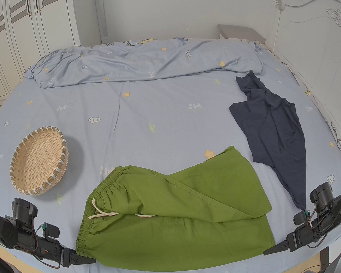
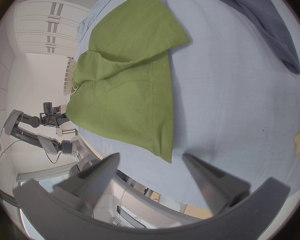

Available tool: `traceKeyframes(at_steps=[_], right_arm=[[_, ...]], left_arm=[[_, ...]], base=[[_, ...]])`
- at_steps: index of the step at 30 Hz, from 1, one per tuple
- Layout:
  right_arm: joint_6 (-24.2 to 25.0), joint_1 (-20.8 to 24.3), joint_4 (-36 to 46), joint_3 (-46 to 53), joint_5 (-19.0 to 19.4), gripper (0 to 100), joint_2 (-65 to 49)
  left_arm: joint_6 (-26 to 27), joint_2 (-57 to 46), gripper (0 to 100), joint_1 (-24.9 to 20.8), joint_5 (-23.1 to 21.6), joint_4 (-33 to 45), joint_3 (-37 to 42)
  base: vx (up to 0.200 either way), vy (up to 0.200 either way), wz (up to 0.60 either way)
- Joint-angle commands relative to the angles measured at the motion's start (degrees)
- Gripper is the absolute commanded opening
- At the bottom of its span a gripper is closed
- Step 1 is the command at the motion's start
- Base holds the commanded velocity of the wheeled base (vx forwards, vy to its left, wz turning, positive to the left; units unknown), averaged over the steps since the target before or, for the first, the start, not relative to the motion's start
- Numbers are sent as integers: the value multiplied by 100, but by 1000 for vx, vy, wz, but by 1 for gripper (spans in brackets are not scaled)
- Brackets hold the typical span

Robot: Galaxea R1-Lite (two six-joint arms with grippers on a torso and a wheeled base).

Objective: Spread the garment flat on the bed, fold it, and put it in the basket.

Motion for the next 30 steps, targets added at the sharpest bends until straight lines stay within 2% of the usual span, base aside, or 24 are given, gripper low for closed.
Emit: traceKeyframes(at_steps=[1, 8, 10, 15, 17, 18, 19, 20, 21, 23, 25, 26, 27, 28, 29, 30], right_arm=[[1, 49, -17, 43, 11, 100, -4], [9, -38, -105, -45, -24, 100, -461], [27, -153, -70, -326, -173, 100, -760], [36, -320, 115, -1021, -235, 100, -979], [36, -337, 405, -1469, -226, 100, -988], [36, -337, 405, -1469, -226, 100, -988], [27, -337, 668, -1882, -235, 100, -988], [27, -337, 668, -1882, -235, 100, -988], [27, -337, 923, -2401, -235, 100, -979], [36, -320, 967, -2840, -270, 100, -953], [36, -320, 967, -2902, -279, 100, -935], [45, -284, 967, -3350, -402, 100, -760], [45, -284, 967, -3350, -402, 100, -760], [45, -258, 958, -3657, -578, 100, -540], [45, -258, 958, -3657, -578, 100, -540], [45, -232, 958, -3824, -657, 100, -443]], left_arm=[[-6, -72, 100, 52, -9, 3, -1], [-23, -837, 100, 588, -62, 20, -27], [-50, -1145, 100, 966, -62, 152, -309], [-427, -1461, 100, 1256, -62, 1058, -1275], [-770, -1540, 100, 1195, -62, 1726, -1987], [-770, -1540, 100, 1195, -62, 1726, -1987], [-1025, -1584, 100, 1063, -62, 2253, -2603], [-1025, -1584, 100, 1063, -62, 2253, -2603], [-1412, -1549, 100, 799, -27, 2789, -3420], [-1843, -1400, 100, 579, 26, 2947, -4079], [-1913, -1364, 100, 535, 35, 2947, -4158], [-2396, -1039, 100, 219, 140, 2938, -4782], [-2396, -1039, 100, 219, 140, 2938, -4782], [-2730, -670, 100, -97, 404, 2938, -5239], [-2730, -670, 100, -97, 404, 2938, -5239], [-2871, -389, 100, -326, 650, 2921, -5521]], base=[[0, 0, 0], [0, 0, 0], [0, 0, 0], [0, 0, 0], [0, 0, 0], [0, 0, 0], [0, 0, 0], [0, 0, 0], [0, 0, 0], [0, 0, 0], [0, 0, 0], [0, 0, 0], [0, 0, 0], [0, 0, 0], [0, 0, 0], [0, 0, 0]])
